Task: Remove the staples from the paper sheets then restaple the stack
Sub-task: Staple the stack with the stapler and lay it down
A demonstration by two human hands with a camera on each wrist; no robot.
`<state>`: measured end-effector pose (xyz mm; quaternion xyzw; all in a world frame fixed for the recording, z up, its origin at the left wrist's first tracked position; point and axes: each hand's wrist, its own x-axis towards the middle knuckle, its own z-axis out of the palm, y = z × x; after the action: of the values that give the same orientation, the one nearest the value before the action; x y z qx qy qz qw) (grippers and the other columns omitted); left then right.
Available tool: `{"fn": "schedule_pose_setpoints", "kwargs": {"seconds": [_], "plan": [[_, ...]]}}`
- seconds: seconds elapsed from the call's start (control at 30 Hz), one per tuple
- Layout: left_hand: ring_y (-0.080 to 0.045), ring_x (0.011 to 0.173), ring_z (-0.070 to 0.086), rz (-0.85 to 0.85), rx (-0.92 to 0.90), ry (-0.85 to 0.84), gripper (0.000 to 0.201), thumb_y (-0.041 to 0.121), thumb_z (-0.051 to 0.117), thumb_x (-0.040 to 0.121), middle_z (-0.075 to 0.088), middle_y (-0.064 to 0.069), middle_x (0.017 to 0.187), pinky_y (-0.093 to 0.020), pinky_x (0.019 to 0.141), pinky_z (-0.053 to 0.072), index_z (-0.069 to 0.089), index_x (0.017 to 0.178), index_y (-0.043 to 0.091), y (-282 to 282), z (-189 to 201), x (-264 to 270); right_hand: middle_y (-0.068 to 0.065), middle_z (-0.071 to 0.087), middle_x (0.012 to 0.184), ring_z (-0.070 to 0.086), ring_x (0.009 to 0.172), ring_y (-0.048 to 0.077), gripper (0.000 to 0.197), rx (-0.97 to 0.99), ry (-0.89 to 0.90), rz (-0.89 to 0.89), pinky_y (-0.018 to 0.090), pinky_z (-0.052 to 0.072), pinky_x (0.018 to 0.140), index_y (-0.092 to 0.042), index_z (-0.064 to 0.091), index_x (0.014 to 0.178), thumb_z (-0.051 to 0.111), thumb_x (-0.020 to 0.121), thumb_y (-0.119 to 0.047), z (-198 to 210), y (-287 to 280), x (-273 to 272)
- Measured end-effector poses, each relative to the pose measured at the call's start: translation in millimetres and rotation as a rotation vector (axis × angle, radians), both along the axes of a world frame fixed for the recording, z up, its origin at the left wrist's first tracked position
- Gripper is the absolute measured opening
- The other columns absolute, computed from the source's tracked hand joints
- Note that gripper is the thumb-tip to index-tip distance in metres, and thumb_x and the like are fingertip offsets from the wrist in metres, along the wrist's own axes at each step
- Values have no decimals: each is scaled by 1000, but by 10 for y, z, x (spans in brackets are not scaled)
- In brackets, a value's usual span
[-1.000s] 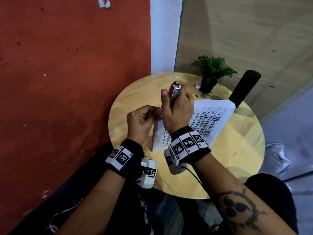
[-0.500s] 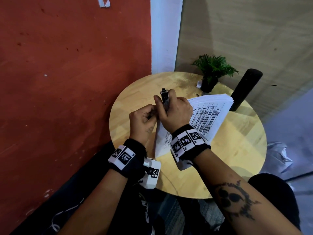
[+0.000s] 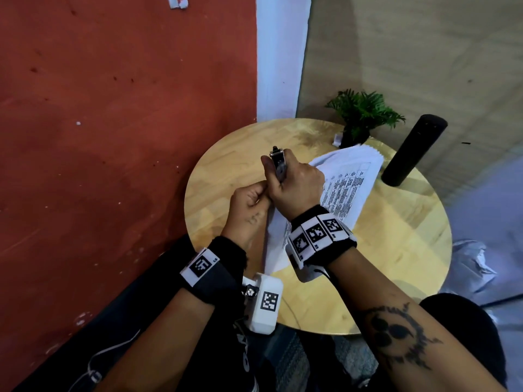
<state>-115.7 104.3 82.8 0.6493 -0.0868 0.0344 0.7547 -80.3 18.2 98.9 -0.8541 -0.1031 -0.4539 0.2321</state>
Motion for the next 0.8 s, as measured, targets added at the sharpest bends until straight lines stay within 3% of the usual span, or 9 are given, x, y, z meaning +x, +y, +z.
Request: {"fn": "schedule_pose_setpoints", "kwargs": {"seconds": [0.1,0.17,0.33,0.43,0.53,0.6,0.67,0.73,0.8], "plan": [[-15,80,48,-19,-8,21,25,-2,46,95,58,-8,83,-20,64,38,67,91,11,17,-50,17,7,52,39,52,34,30,39,4,-1,47,19,28,38,-7,58,66,48,82,-41,-32,-11,38],[-20,88,45,-52,25,20,25,-1,46,96,56,-13,92,-22,68,37,66,90,13,64,-87,49,6,52,39,52,35,30,39,4,-3,53,19,26,39,-7,58,65,49,82,-41,-46,-24,47],[-14,92,53,-86,51,-18,23,-3,45,95,63,-11,95,-20,77,44,62,108,6,76,-69,101,7,51,39,51,34,30,39,30,4,49,19,23,41,-7,58,65,50,82,-41,-29,-51,49],[-10,86,55,-77,53,-51,24,-2,46,95,64,-7,90,-20,75,45,62,111,6,10,-50,83,8,52,40,51,35,30,40,34,-3,25,20,27,38,-6,58,67,50,81,-42,-30,-98,35],[8,79,61,-35,38,-88,29,-7,42,95,69,14,83,-9,73,45,53,118,6,-42,5,45,8,58,50,57,46,30,45,45,52,54,25,33,41,-5,58,76,46,83,-48,-14,-149,-37],[14,80,60,-13,42,-108,29,-6,42,95,69,23,80,-5,74,43,52,119,6,-48,-6,42,0,63,65,60,61,17,42,282,119,145,26,38,54,-11,60,84,45,84,-49,97,-245,-121],[9,86,61,-4,58,-113,25,-2,44,96,70,23,84,-8,78,44,59,115,2,-7,-68,69,-15,63,72,55,68,-4,25,643,23,249,21,42,66,-21,58,87,49,84,-44,189,-518,-156],[4,86,61,-22,43,-83,24,-1,44,96,71,16,85,-10,79,44,62,111,-5,40,-114,105,-19,61,72,53,71,-1,18,868,-162,161,26,45,71,-26,53,87,58,83,-43,226,-997,-183],[1,85,60,-44,44,-80,24,0,42,97,70,11,85,-12,80,45,62,107,-9,72,-140,133,-16,58,70,52,65,6,23,985,-105,71,27,47,63,-25,51,84,68,78,-39,133,-1443,-221]]}}
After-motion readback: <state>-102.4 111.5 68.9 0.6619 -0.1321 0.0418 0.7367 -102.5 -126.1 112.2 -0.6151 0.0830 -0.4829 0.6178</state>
